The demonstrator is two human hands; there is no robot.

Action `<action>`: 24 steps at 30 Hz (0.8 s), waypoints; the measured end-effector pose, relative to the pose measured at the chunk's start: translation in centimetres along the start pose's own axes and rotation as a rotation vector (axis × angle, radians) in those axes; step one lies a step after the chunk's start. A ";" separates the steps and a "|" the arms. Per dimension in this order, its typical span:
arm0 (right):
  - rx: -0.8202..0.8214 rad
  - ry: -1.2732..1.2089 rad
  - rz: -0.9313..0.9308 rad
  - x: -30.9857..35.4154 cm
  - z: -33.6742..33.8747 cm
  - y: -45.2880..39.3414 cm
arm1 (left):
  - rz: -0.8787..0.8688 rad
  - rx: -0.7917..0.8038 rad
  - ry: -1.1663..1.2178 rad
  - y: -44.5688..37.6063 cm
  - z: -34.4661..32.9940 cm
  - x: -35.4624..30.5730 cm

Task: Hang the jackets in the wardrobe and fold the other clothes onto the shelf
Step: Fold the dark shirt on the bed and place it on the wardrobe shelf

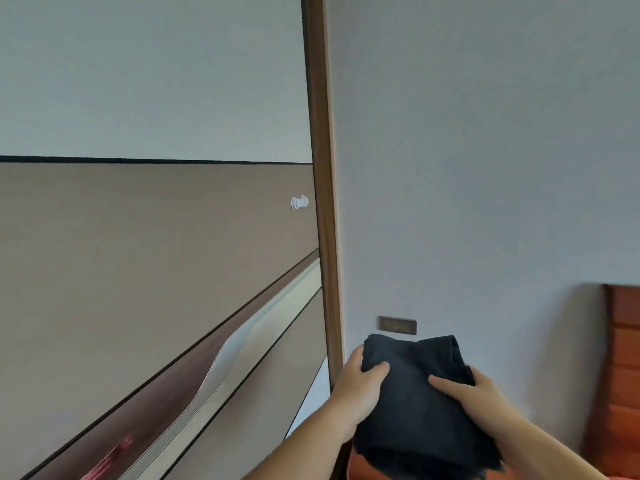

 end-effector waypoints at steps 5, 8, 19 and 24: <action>0.075 -0.027 0.045 -0.2 0.2 -11.7 | 0.009 -0.086 -0.035 -8.8 -0.1 -4.8; 0.128 -0.044 0.060 0.3 -0.4 -17.4 | 0.053 -0.113 -0.038 -13.8 0.6 -6.0; 0.183 0.071 0.256 1.3 -4.8 -37.8 | 0.066 -0.143 -0.026 -34.4 5.0 -9.9; 0.224 0.109 0.267 0.6 -6.5 -44.8 | 0.059 -0.180 -0.155 -40.7 6.9 -11.5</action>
Point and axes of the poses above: each hand's wrist, its own y-axis away from the middle knuckle, its own z-axis out of the back of the hand, x = y × z, the point moved 2 cm from there along -y, towards the middle knuckle, and after that the axes turned 10 degrees about z, right-handed, at the moved point
